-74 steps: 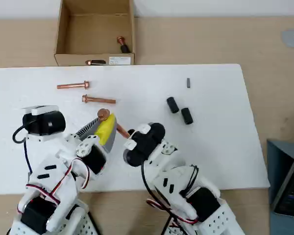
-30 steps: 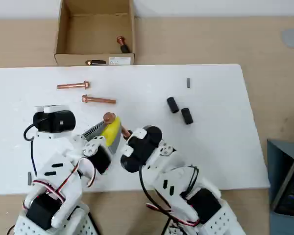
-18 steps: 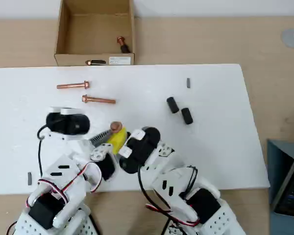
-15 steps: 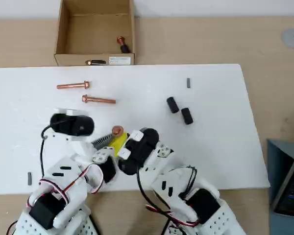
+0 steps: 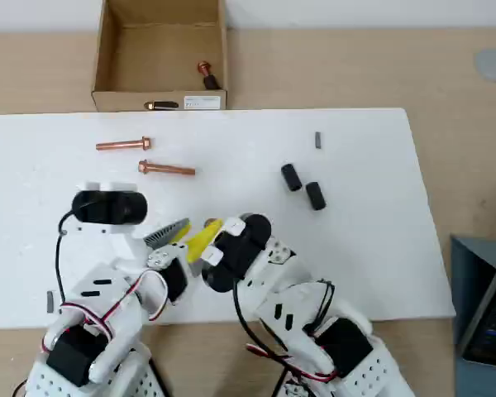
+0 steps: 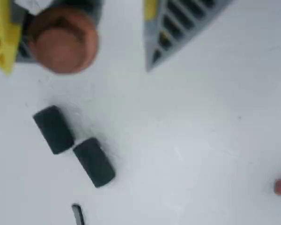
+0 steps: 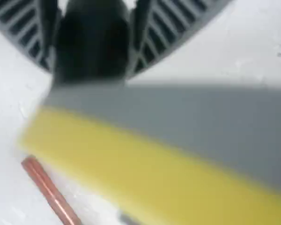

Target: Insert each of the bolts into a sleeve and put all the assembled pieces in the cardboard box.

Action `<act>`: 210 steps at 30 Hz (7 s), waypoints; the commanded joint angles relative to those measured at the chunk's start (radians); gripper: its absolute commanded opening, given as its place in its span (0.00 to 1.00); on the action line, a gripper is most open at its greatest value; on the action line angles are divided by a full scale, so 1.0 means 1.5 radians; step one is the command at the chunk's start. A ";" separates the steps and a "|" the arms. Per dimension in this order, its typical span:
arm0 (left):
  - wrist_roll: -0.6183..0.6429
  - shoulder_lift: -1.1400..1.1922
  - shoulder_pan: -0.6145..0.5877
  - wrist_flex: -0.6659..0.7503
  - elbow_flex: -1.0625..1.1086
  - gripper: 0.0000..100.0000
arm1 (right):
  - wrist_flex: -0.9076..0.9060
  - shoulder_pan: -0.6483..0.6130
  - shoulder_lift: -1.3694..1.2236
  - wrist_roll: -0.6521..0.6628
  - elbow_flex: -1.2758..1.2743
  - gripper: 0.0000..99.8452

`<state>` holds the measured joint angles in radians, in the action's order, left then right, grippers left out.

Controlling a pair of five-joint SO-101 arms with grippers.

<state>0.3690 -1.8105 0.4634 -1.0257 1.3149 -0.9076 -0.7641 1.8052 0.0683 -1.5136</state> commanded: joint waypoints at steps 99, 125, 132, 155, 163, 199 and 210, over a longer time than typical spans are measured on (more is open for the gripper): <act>-0.227 -0.007 -0.436 0.093 0.253 0.00 | 0.076 0.214 -1.928 0.349 1.822 0.14; -0.227 -0.007 -0.436 0.093 0.253 0.00 | -0.415 0.275 -1.869 0.346 2.121 0.01; -0.227 -0.007 -0.437 0.093 0.253 0.00 | -0.557 0.279 -1.793 0.345 2.121 0.01; -0.227 -0.007 -0.438 0.093 0.253 0.00 | -0.589 0.365 -1.523 0.185 1.875 0.01; -0.227 -0.007 -0.453 0.090 0.253 0.00 | -0.587 0.367 -1.305 0.186 1.460 0.01; -0.227 -0.007 -0.453 0.090 0.253 0.00 | -0.368 0.382 -1.476 0.126 1.159 0.24; -0.227 -0.007 -0.453 0.090 0.253 0.00 | -0.345 0.391 -1.536 0.159 1.160 0.24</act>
<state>0.0284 -1.8105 -0.2071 -0.9030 1.6801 -1.4431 -0.1857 -0.4994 0.2984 0.2248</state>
